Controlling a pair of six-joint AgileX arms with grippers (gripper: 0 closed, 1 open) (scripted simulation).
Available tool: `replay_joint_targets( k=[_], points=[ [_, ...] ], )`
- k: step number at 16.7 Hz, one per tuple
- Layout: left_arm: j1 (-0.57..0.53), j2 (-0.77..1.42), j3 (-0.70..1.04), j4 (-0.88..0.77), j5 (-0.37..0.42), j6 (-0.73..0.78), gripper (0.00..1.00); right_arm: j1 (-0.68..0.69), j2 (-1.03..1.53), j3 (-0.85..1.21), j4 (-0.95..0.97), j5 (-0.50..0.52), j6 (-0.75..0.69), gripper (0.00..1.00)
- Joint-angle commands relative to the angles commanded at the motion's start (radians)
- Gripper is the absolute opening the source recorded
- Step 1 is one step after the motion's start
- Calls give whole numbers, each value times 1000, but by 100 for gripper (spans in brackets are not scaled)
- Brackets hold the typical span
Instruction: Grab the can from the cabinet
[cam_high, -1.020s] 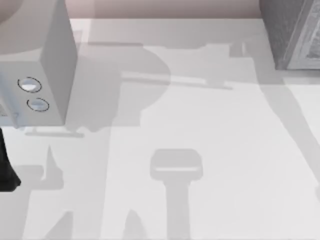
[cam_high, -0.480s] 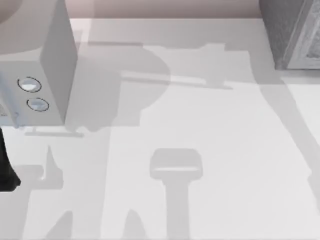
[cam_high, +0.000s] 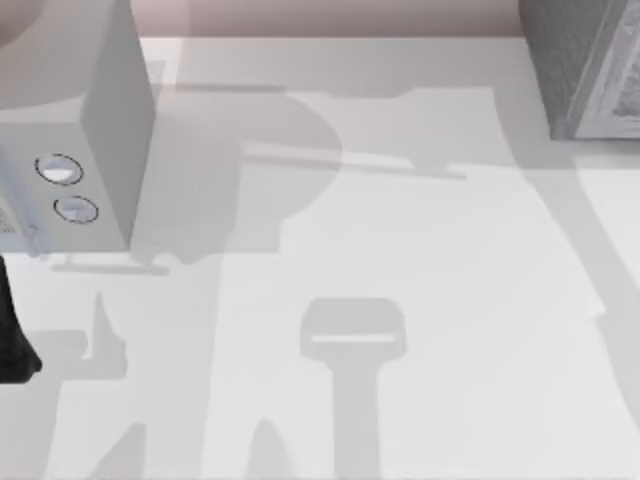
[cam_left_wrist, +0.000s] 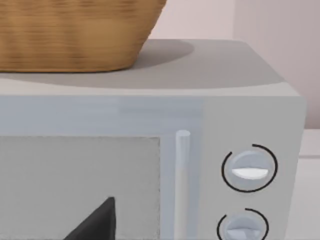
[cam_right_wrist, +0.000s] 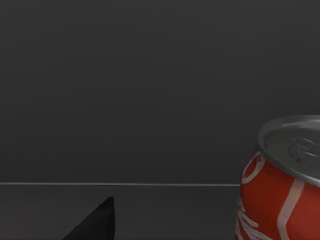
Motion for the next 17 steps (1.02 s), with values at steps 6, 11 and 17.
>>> replay_joint_targets(
  k=[6, 11, 17],
  points=[
    [0, 0, 0, 0, 0, 0, 100, 0, 0, 0, 0, 0, 0, 62],
    [0, 0, 0, 0, 0, 0, 100, 0, 0, 0, 0, 0, 0, 25],
    [0, 0, 0, 0, 0, 0, 100, 0, 0, 0, 0, 0, 0, 0]
  ],
)
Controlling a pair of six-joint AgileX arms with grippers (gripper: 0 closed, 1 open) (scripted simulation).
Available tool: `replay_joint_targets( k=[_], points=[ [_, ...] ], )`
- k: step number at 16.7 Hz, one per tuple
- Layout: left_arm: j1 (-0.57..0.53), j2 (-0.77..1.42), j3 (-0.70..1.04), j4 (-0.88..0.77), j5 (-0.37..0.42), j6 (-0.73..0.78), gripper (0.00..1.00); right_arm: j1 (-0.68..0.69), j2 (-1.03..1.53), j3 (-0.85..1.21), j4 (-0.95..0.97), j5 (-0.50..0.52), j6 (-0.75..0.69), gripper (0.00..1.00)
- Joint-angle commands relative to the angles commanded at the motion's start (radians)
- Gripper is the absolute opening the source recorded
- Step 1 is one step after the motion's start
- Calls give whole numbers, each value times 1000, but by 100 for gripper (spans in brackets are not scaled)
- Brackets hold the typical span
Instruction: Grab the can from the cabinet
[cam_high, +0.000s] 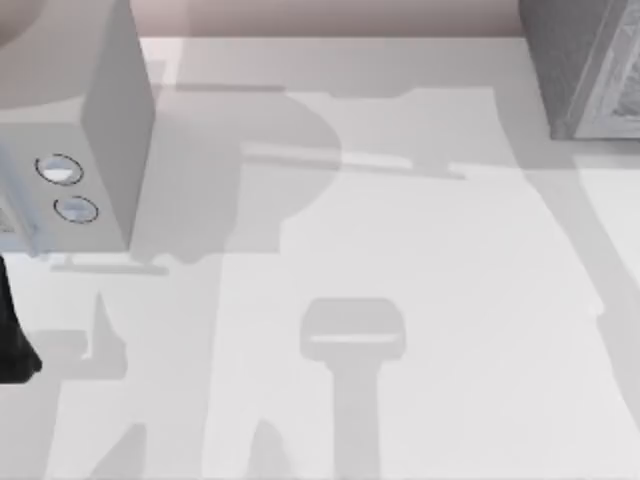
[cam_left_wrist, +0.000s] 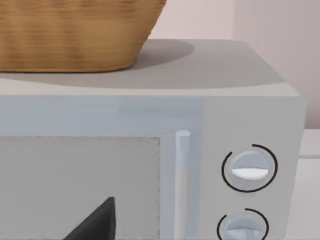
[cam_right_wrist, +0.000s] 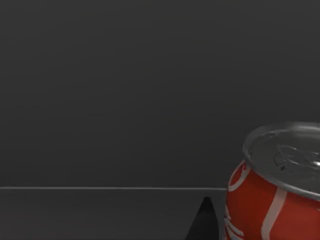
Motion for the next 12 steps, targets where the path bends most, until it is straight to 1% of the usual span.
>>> replay_joint_targets(
  k=[7, 9, 12],
  points=[
    [0, 0, 0, 0, 0, 0, 100, 4, -4, -1, -3, 2, 1, 0],
    [0, 0, 0, 0, 0, 0, 100, 30, -40, -9, -37, 23, 0, 0],
    [0, 0, 0, 0, 0, 0, 100, 97, -149, -24, -135, 86, 0, 0]
  ],
)
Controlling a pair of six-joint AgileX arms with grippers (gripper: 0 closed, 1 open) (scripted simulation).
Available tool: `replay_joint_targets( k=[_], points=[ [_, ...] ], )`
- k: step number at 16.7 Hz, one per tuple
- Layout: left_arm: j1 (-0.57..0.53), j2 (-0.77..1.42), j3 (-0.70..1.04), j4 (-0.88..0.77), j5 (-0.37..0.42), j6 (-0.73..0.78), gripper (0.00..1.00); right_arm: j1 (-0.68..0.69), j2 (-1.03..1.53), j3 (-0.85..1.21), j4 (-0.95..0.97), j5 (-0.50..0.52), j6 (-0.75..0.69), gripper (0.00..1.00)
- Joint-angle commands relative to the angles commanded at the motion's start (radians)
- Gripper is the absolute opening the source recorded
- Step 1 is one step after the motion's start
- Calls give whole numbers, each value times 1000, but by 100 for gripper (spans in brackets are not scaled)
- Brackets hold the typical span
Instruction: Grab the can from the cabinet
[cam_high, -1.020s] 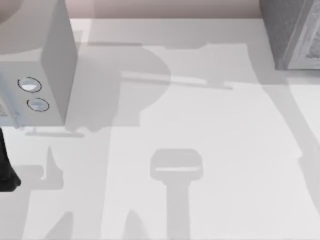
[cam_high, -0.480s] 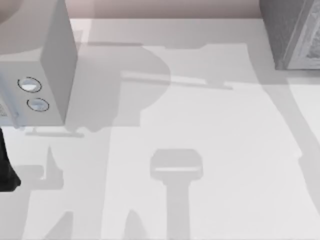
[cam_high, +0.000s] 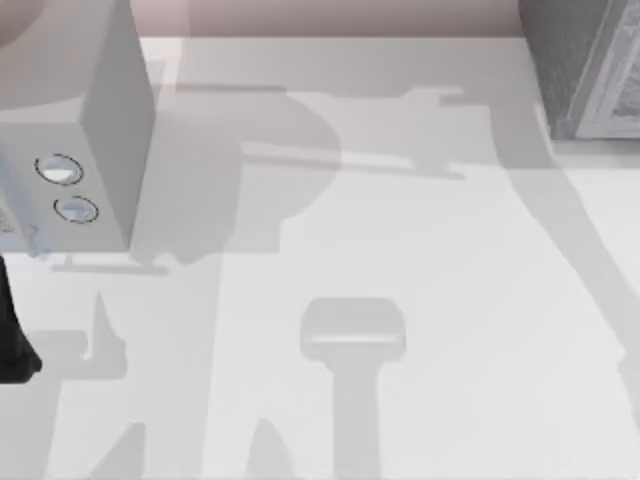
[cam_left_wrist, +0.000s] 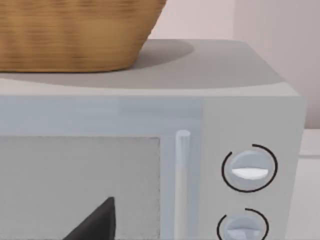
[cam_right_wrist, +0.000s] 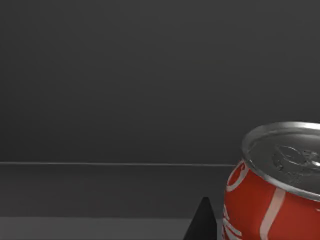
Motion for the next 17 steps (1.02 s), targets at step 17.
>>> replay_joint_targets(
  k=[17],
  points=[
    [0, 0, 0, 0, 0, 0, 100, 112, -371, -188, -187, 119, -3, 0]
  ],
)
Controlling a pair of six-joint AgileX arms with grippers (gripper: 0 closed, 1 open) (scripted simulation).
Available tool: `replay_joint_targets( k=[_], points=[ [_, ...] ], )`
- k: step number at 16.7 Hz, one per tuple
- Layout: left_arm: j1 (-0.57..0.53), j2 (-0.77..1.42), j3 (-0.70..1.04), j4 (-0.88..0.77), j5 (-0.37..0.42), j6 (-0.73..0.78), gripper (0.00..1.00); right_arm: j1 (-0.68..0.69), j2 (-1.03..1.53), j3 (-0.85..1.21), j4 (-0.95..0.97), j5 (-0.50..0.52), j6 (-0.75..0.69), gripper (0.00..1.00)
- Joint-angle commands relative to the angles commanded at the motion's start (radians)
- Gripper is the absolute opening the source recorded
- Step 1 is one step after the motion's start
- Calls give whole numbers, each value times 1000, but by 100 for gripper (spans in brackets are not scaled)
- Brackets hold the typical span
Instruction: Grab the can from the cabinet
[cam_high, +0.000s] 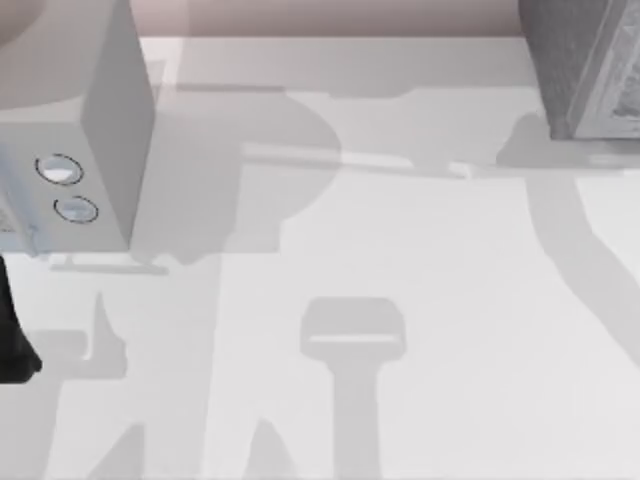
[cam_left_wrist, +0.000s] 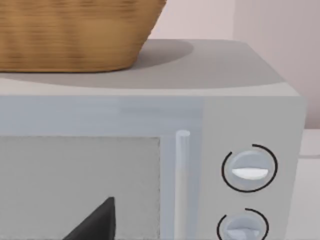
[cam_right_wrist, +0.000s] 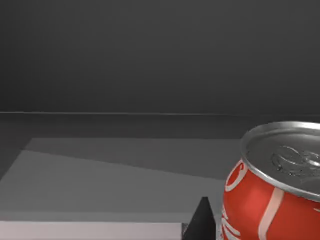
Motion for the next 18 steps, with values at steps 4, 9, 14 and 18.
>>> replay_joint_targets(
  k=[4, 9, 14, 18],
  points=[
    [0, 0, 0, 0, 0, 0, 100, -79, -193, -314, 92, -73, -3, 0],
    [0, 0, 0, 0, 0, 0, 100, -208, -527, -838, 261, -199, -3, 0],
    [0, 0, 0, 0, 0, 0, 100, -334, -865, -1343, 431, -333, -4, 0],
    [0, 0, 0, 0, 0, 0, 100, -409, -1067, -1615, 529, -420, -7, 0]
  ],
)
